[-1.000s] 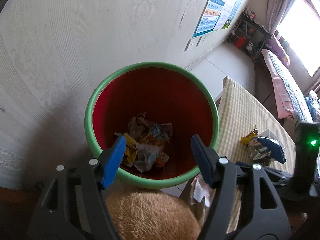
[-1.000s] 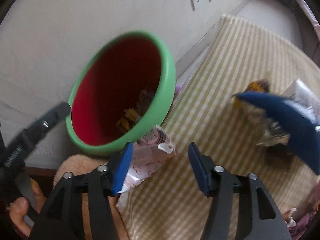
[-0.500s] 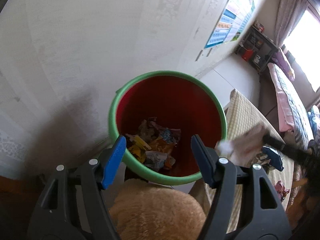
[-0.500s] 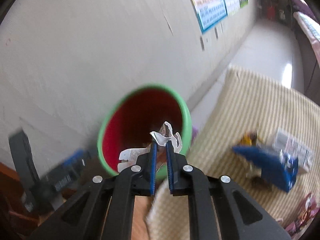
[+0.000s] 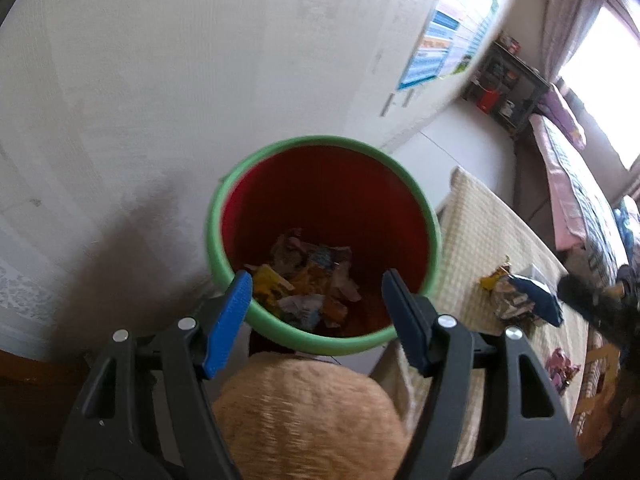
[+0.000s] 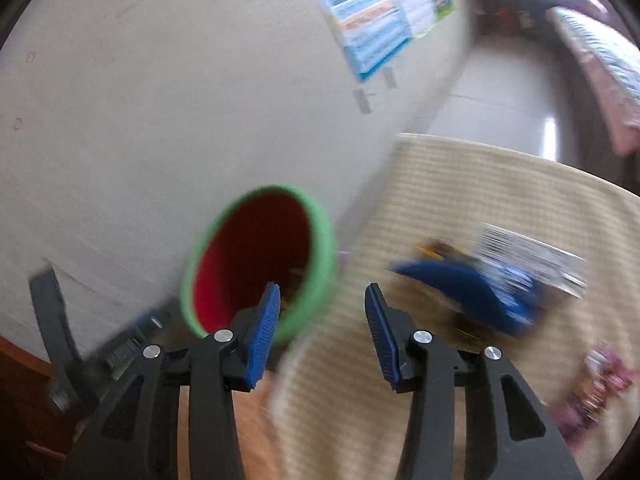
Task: Collect trash
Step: 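Move both open grippers back from the bucket to the remaining trash, then grasp the pink chip bag with the right gripper while the left grasps the pink-white paper wrapper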
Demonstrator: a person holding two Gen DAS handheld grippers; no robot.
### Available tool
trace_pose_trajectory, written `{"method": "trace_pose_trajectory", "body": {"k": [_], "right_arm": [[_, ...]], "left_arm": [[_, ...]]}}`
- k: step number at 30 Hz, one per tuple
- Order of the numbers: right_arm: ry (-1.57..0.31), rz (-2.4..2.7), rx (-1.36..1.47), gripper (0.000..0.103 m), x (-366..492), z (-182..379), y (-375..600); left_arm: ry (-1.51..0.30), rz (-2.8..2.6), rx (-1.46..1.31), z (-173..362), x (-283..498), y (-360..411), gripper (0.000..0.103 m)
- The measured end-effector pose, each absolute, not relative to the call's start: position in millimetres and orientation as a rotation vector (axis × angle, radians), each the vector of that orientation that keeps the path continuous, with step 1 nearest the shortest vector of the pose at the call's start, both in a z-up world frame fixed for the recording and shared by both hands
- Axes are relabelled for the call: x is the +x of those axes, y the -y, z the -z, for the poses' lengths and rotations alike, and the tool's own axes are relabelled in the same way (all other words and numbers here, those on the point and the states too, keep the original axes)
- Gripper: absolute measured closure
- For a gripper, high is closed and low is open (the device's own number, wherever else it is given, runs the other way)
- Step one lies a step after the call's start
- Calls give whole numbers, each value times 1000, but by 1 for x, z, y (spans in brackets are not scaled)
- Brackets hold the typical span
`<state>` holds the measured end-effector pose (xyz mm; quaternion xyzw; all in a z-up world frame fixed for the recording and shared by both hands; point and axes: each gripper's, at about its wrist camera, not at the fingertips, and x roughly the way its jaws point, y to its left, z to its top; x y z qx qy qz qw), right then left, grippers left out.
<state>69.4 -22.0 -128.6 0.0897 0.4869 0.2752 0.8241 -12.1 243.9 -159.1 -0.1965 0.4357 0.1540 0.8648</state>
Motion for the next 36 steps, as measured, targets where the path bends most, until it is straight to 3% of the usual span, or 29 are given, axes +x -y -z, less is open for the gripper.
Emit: {"method": "trace_pose_trajectory", "body": {"k": [7, 13, 17, 20, 24, 36], "right_arm": [[-1058, -214, 186, 59, 41, 164, 150], [-1150, -56, 404, 58, 25, 202, 222], [-1173, -74, 425, 45, 28, 217, 220], [-1212, -120, 455, 44, 26, 229, 215], [-1211, -165, 498, 69, 16, 236, 221], [-1034, -74, 454, 68, -6, 197, 268]], "left_arm": [[-930, -211, -358, 156, 6, -196, 38], [-955, -94, -313, 153, 15, -143, 38], [-979, -17, -266, 153, 16, -104, 38], [-998, 29, -232, 154, 13, -80, 38], [-1034, 98, -191, 160, 8, -47, 38], [-1173, 314, -75, 216, 29, 48, 38]]}}
